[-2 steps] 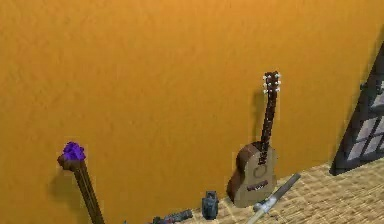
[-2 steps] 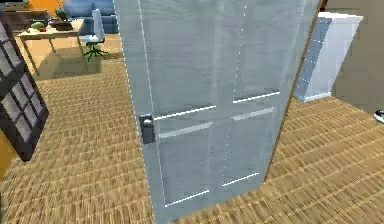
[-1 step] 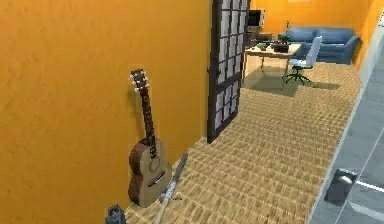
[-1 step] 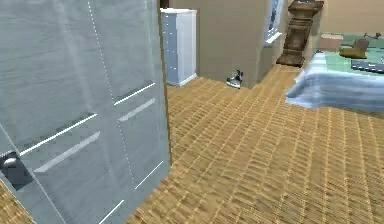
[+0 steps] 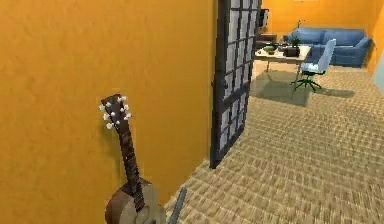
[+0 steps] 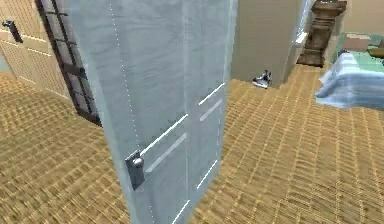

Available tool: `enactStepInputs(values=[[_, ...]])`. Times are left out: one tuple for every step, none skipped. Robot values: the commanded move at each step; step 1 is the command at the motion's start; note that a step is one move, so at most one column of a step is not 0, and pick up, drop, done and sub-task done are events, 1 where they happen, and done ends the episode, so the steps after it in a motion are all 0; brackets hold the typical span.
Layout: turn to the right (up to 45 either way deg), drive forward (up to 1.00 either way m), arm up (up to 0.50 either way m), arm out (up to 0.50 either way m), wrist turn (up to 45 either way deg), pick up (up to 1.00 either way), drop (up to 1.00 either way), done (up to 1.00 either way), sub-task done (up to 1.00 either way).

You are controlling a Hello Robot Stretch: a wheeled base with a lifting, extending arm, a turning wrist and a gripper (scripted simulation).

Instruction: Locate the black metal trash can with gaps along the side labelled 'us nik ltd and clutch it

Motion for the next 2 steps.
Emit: enactStepInputs(values=[[-45.0, 0.00, 0.00, 0.00, 0.0, 0.00, 0.00, 0.00, 0.00], [-45.0, 0.00, 0.00, 0.00, 0.0, 0.00, 0.00, 0.00, 0.00]])
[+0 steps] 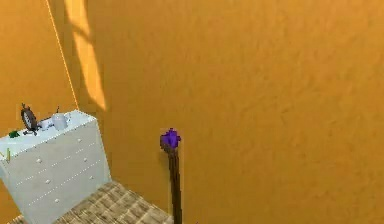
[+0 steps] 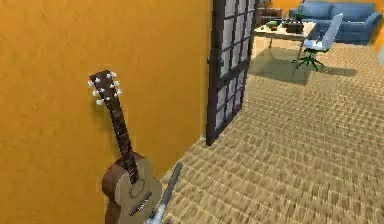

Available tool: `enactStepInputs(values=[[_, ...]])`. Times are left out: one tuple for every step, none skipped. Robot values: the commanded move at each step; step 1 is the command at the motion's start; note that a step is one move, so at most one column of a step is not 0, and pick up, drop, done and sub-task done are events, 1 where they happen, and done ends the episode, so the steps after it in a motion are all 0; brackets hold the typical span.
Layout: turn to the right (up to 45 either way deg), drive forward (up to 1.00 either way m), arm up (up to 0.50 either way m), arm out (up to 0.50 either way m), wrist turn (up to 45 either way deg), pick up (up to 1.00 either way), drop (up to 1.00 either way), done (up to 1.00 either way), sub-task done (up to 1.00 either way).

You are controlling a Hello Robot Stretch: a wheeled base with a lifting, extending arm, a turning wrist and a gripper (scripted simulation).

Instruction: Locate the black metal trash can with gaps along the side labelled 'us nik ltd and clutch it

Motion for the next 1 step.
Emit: enactStepInputs(values=[[-39.0, 0.00, 0.00, 0.00, 0.0, 0.00, 0.00, 0.00, 0.00]])
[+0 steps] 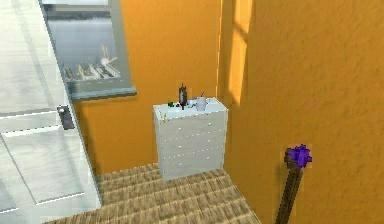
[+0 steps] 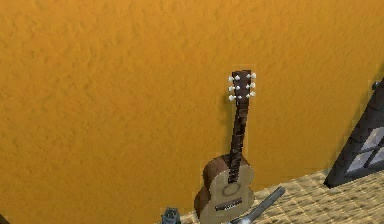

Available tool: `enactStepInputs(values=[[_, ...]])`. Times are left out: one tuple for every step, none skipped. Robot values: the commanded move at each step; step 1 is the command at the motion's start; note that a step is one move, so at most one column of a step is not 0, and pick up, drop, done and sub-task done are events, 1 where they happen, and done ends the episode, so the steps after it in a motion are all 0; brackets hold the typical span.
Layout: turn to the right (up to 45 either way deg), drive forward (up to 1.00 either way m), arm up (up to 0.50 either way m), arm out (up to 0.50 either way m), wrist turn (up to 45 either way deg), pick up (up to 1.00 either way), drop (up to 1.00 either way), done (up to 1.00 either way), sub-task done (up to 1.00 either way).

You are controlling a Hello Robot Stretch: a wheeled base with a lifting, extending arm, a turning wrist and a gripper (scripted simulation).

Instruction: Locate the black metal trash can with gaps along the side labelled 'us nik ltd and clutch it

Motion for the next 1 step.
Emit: enactStepInputs(values=[[0.0, 0.00, 0.24, 0.00, 0.0, 0.00, 0.00, 0.00, 0.00]])
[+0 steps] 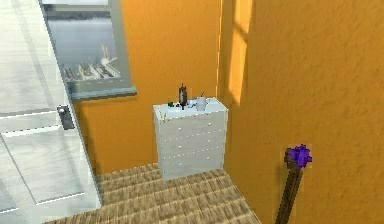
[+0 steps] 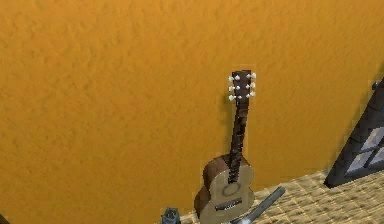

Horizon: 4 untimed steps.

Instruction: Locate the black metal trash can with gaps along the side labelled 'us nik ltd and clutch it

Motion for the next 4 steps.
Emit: enactStepInputs(values=[[0.0, 0.00, 0.00, 0.40, 0.0, 0.00, 0.00, 0.00, 0.00], [0.0, 0.00, 0.00, 0.00, 45.0, 0.00, 0.00, 0.00, 0.00], [0.0, 0.00, 0.00, 0.00, 45.0, 0.00, 0.00, 0.00, 0.00], [0.0, 0.00, 0.00, 0.00, 45.0, 0.00, 0.00, 0.00, 0.00]])
